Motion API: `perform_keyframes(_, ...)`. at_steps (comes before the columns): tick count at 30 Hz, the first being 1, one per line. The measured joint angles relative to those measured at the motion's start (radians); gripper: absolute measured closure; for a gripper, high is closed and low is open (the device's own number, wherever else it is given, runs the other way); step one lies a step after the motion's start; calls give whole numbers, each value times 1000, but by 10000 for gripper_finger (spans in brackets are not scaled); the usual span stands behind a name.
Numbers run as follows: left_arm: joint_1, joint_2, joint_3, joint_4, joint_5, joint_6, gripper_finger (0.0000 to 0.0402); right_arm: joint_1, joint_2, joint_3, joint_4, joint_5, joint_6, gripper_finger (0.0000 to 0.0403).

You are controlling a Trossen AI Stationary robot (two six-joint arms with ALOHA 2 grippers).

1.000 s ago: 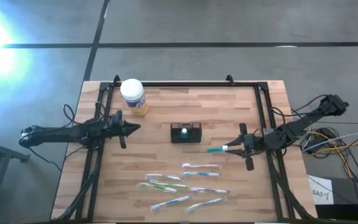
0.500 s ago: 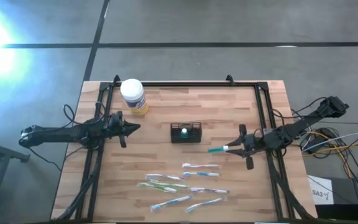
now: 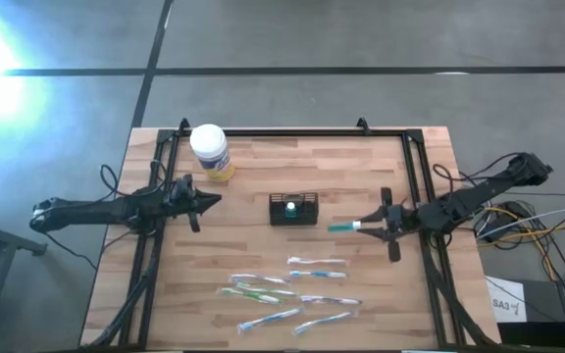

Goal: Pick & Place toothbrushing station
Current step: Put the blue mouthwash into the black wire organizer

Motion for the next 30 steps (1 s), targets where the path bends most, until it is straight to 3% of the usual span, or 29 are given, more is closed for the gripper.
perform_keyframes(5,0,0,0,-5,0,28,392,-101,79,205,-229,1,43,315)
perform_keyframes(9,0,0,0,-6,1,40,392,-202,224,413,-431,-23,27,315)
perform_keyframes(11,0,1,0,-6,1,39,392,-257,324,536,-549,-87,9,315)
perform_keyframes(19,0,1,0,-6,1,43,392,-424,796,1080,-954,-318,-263,314)
perform_keyframes(22,0,1,0,-6,1,39,392,-452,949,1265,-1113,-330,-319,314)
perform_keyframes(30,0,1,0,-7,1,40,392,-465,1250,1629,-1322,-368,-524,316)
